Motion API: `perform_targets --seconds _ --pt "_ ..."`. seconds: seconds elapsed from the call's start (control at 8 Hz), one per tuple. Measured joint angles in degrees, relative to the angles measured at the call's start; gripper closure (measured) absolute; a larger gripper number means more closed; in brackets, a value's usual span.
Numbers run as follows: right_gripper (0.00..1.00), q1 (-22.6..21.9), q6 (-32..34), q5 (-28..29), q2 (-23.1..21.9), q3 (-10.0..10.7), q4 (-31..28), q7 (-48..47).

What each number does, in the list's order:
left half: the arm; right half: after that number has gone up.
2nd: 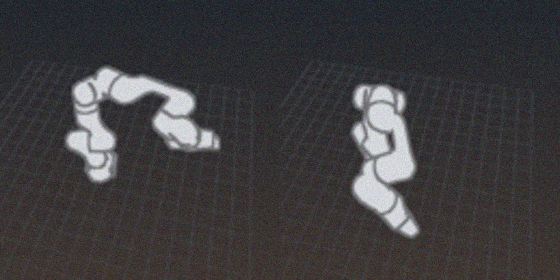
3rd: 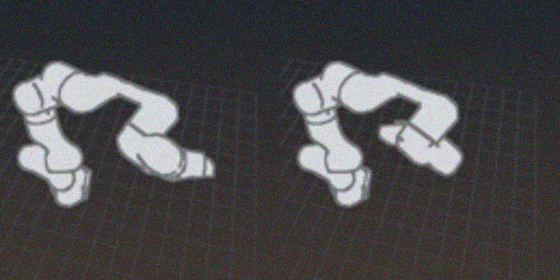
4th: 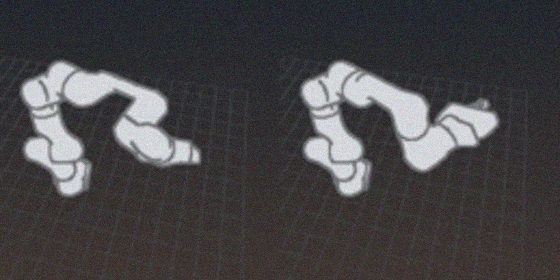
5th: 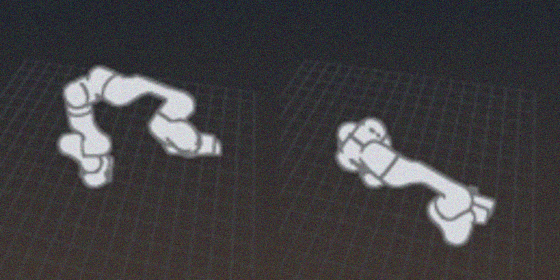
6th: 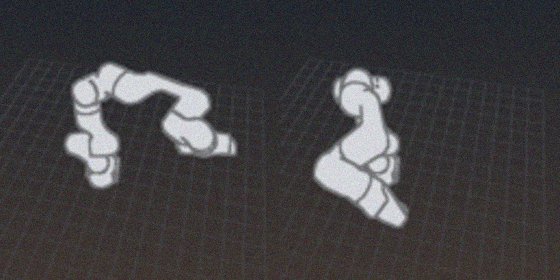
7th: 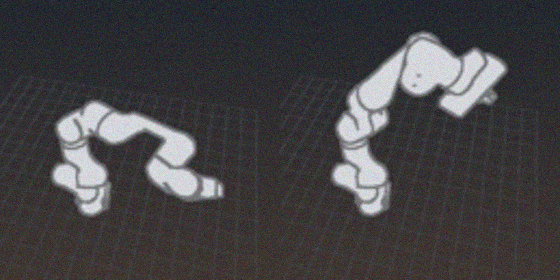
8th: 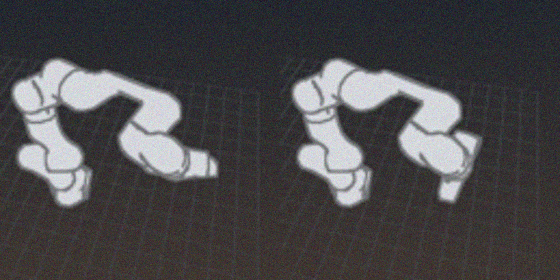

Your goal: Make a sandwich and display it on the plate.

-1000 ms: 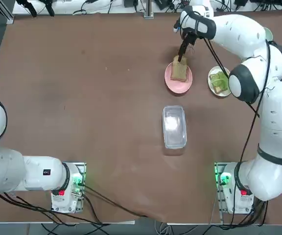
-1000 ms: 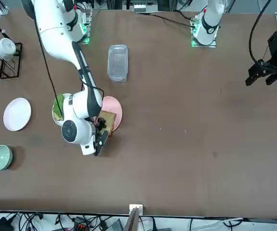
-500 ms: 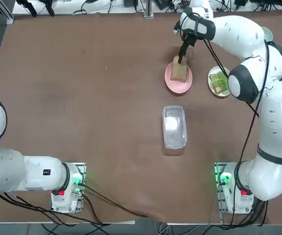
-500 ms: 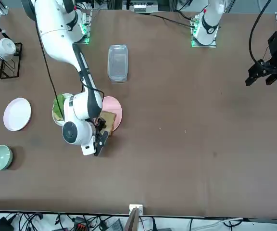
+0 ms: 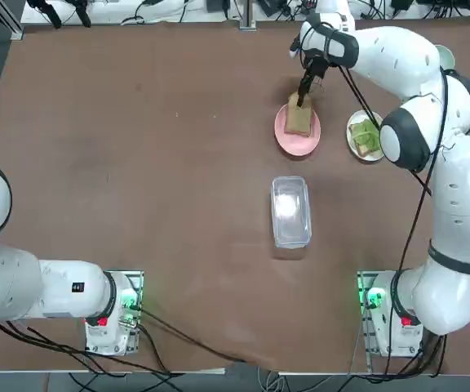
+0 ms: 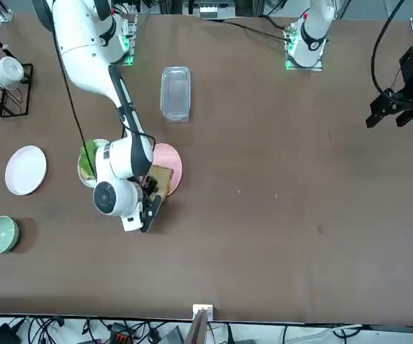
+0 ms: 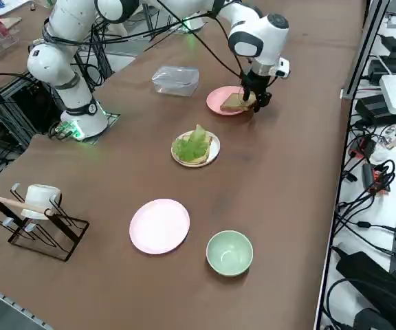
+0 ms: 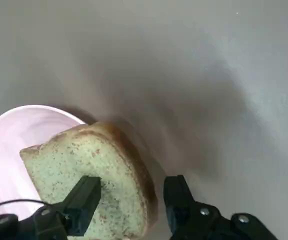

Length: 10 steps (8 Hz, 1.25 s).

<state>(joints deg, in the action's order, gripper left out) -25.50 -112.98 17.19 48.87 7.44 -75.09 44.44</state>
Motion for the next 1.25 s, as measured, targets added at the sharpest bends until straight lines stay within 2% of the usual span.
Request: perform_targets --seconds 0.5,1.25 --pt "0.28 0.00 0.11 0.00 0.05 0.00 0.00 0.12" --pt "0.51 0.01 2.33 -0.01 0.04 0.00 0.17 0.53"
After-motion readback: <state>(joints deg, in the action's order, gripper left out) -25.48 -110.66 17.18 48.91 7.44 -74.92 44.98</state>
